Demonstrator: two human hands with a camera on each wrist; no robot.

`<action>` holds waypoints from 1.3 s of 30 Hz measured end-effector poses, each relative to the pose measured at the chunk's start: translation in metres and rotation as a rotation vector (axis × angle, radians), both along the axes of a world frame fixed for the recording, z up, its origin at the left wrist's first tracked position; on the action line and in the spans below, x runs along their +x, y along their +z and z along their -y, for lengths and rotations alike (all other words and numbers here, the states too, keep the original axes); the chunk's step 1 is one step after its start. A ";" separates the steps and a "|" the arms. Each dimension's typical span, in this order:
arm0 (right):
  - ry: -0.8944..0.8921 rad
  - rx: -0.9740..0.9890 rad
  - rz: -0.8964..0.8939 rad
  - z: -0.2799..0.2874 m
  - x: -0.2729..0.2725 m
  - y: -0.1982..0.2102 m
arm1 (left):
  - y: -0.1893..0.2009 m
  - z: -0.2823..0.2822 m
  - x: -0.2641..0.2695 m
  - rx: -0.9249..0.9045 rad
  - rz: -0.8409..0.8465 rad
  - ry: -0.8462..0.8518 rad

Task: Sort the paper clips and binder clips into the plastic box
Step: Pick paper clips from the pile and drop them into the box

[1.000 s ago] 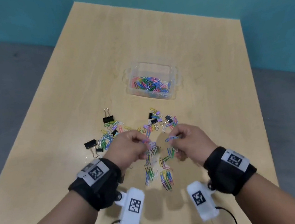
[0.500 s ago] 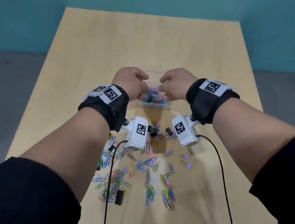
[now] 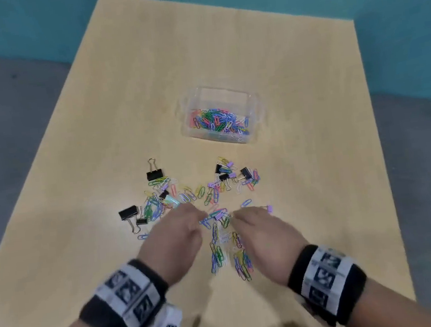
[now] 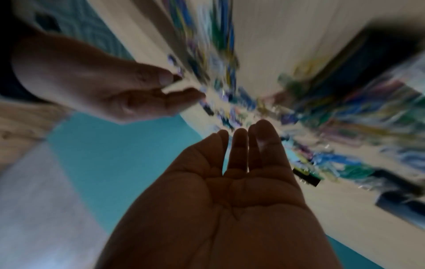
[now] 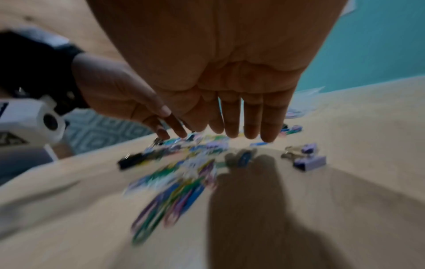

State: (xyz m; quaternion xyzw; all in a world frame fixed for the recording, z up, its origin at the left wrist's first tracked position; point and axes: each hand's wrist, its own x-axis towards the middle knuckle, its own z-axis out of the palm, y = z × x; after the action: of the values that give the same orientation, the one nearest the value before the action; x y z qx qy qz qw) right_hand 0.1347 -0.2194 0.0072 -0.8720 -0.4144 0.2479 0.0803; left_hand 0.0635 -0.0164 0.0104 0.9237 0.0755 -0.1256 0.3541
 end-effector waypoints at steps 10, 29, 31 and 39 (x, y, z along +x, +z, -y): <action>0.120 -0.068 0.166 -0.023 -0.013 -0.018 | -0.017 0.032 -0.062 0.094 -0.021 -0.167; -0.556 0.016 0.089 -0.018 0.043 -0.006 | -0.020 0.037 -0.068 0.184 0.049 -0.192; -0.653 -0.061 0.071 0.009 0.053 -0.008 | -0.023 0.039 -0.059 0.242 0.062 -0.214; -0.222 0.020 0.161 0.006 0.005 -0.008 | -0.026 0.048 0.004 0.423 -0.021 -0.238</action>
State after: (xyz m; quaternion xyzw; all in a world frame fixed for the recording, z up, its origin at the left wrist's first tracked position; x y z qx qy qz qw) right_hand 0.1401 -0.2253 -0.0003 -0.9287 -0.3231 0.1625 0.0826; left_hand 0.0674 -0.0646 -0.0156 0.9783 -0.0056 -0.1572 0.1345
